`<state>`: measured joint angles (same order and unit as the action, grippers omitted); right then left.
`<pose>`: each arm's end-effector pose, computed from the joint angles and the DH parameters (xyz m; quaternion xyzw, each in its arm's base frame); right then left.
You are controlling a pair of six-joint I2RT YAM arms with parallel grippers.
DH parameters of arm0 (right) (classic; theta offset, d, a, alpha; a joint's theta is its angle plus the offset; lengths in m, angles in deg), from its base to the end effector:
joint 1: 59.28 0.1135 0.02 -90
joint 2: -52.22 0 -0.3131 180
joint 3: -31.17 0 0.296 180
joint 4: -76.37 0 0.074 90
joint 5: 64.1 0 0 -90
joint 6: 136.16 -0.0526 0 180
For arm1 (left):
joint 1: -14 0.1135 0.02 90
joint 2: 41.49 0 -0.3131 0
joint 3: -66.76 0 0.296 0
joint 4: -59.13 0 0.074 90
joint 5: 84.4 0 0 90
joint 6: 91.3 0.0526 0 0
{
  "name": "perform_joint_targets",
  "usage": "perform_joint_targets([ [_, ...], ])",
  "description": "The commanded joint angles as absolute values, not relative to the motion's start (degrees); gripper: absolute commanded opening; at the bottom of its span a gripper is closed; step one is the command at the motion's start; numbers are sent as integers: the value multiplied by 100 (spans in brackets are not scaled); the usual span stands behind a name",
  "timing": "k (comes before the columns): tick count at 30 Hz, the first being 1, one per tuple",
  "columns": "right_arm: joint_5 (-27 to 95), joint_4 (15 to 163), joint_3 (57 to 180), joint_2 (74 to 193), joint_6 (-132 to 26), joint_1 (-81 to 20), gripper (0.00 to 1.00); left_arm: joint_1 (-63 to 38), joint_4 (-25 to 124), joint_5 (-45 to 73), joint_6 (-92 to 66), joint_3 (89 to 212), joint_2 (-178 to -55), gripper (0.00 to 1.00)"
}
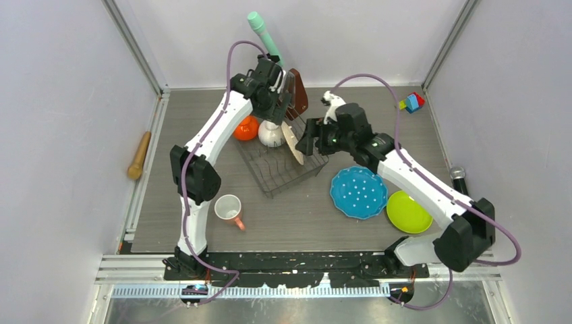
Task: Load the mixed dishes into the dish rack
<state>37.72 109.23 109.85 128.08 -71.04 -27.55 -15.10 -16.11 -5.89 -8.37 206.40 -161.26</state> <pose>0.2901 0.1921 0.3689 -0.1028 0.8570 0.3142 0.3953 0.4640 -0.2463 0.3826 0.1522 0.9381 -0.0011 0.3112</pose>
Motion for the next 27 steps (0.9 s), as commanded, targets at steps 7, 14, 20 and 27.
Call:
perform_joint_targets([
  [7,1476,11504,12346,14200,-5727,-1765,79,-1204,-1559,-421,-1767,20355,-15578,96],
  [14,1211,11472,12765,15025,-5625,-1736,75,-555,-737,-112,-2265,18922,-14318,98],
  [20,602,11549,13068,15229,-5570,-1759,59,-292,-440,66,-2428,17857,-13725,97],
  [27,598,11570,13024,15130,-5732,-2045,45,-134,-30,358,-2608,17036,-13623,95],
])
